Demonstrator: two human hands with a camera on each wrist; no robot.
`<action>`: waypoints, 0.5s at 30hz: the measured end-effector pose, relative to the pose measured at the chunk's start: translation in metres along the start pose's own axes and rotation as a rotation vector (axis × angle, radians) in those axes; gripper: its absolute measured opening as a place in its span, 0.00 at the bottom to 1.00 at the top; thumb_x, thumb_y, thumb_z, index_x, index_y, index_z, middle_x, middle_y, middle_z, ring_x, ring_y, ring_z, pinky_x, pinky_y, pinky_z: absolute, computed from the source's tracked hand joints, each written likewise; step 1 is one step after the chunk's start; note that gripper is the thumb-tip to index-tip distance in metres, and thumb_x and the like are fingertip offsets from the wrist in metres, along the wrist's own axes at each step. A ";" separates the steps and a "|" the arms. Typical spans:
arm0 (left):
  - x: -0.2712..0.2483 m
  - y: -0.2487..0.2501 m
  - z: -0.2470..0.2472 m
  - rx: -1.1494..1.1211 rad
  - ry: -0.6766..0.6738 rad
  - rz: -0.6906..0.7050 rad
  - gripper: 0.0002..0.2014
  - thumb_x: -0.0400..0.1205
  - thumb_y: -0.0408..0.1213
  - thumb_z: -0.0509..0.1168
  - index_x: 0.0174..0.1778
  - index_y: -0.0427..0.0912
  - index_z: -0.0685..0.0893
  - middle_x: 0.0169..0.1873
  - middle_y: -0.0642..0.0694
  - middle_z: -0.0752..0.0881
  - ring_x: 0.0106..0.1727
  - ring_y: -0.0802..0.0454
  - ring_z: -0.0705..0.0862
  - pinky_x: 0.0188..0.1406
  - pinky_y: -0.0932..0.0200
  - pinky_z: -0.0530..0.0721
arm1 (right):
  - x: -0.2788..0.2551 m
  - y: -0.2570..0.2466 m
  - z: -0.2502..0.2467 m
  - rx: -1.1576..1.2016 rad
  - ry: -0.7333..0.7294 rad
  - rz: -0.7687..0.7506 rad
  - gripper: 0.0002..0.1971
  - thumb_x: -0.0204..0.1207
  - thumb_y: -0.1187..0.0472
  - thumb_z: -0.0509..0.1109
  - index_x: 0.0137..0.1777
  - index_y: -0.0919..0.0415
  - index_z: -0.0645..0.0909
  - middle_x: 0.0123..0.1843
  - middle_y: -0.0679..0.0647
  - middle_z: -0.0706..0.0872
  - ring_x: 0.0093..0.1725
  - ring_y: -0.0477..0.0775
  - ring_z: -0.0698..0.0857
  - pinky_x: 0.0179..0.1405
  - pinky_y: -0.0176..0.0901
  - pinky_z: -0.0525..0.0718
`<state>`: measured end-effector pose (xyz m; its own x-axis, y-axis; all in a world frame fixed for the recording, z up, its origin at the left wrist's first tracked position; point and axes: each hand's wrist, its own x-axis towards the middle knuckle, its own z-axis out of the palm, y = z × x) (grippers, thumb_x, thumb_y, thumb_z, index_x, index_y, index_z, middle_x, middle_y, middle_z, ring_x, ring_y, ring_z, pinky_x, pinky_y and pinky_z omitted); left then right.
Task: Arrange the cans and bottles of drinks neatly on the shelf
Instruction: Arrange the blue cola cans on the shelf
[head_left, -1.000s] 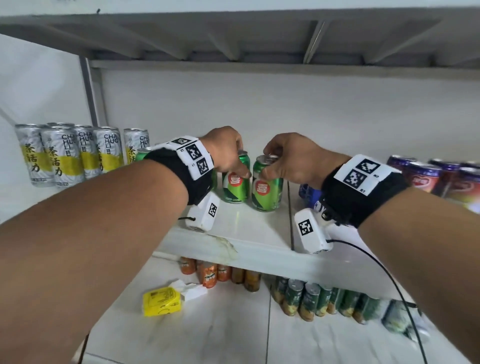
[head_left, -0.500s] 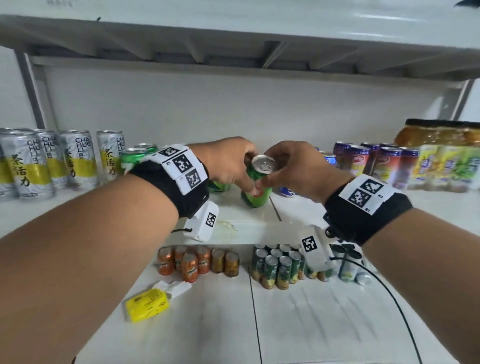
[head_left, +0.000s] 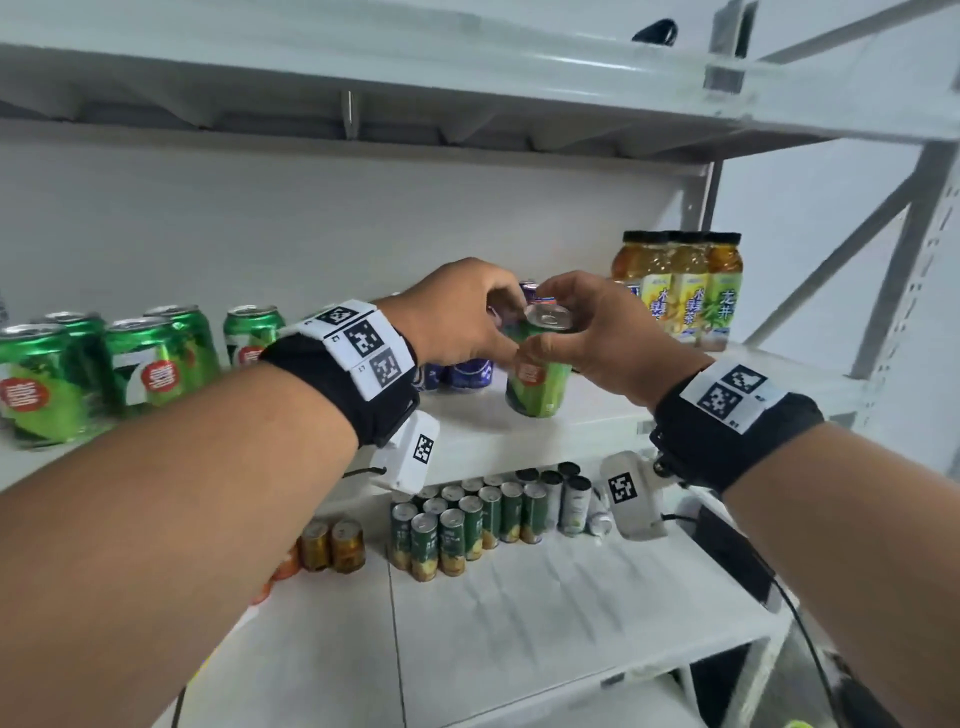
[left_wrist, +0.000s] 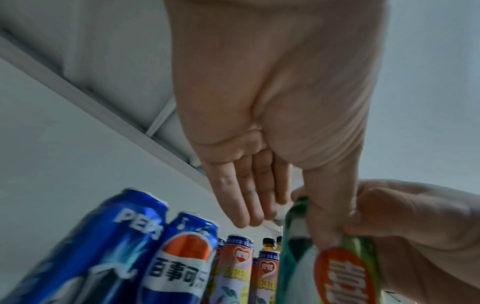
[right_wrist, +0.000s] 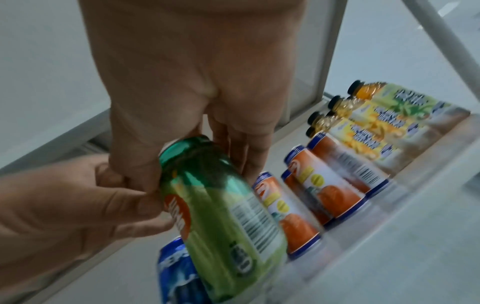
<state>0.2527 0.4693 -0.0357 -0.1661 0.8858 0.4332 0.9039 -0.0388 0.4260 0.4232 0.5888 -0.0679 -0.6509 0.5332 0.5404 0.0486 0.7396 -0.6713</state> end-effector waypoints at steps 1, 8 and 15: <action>0.010 0.005 0.007 0.016 0.005 -0.007 0.22 0.69 0.35 0.89 0.57 0.47 0.90 0.48 0.52 0.92 0.45 0.55 0.90 0.50 0.53 0.90 | 0.003 0.010 -0.009 -0.062 0.011 0.005 0.25 0.70 0.60 0.88 0.66 0.56 0.86 0.54 0.49 0.93 0.49 0.42 0.92 0.48 0.40 0.91; 0.076 0.028 0.051 0.209 0.026 -0.026 0.14 0.74 0.38 0.82 0.55 0.46 0.93 0.50 0.50 0.91 0.52 0.48 0.90 0.59 0.48 0.90 | 0.034 0.082 -0.069 -0.222 0.085 0.112 0.16 0.74 0.55 0.84 0.60 0.52 0.89 0.51 0.49 0.90 0.47 0.49 0.90 0.46 0.48 0.94; 0.093 0.018 0.053 0.272 0.051 -0.119 0.09 0.77 0.42 0.80 0.51 0.47 0.93 0.46 0.55 0.91 0.51 0.51 0.91 0.52 0.55 0.88 | 0.060 0.095 -0.075 -0.390 -0.003 0.079 0.14 0.77 0.51 0.79 0.59 0.55 0.88 0.54 0.54 0.90 0.50 0.55 0.90 0.50 0.52 0.93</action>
<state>0.2744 0.5754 -0.0303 -0.2901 0.8523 0.4352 0.9483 0.1948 0.2507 0.4457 0.7217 -0.0618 -0.6363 0.5935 0.4929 0.3821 0.7974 -0.4670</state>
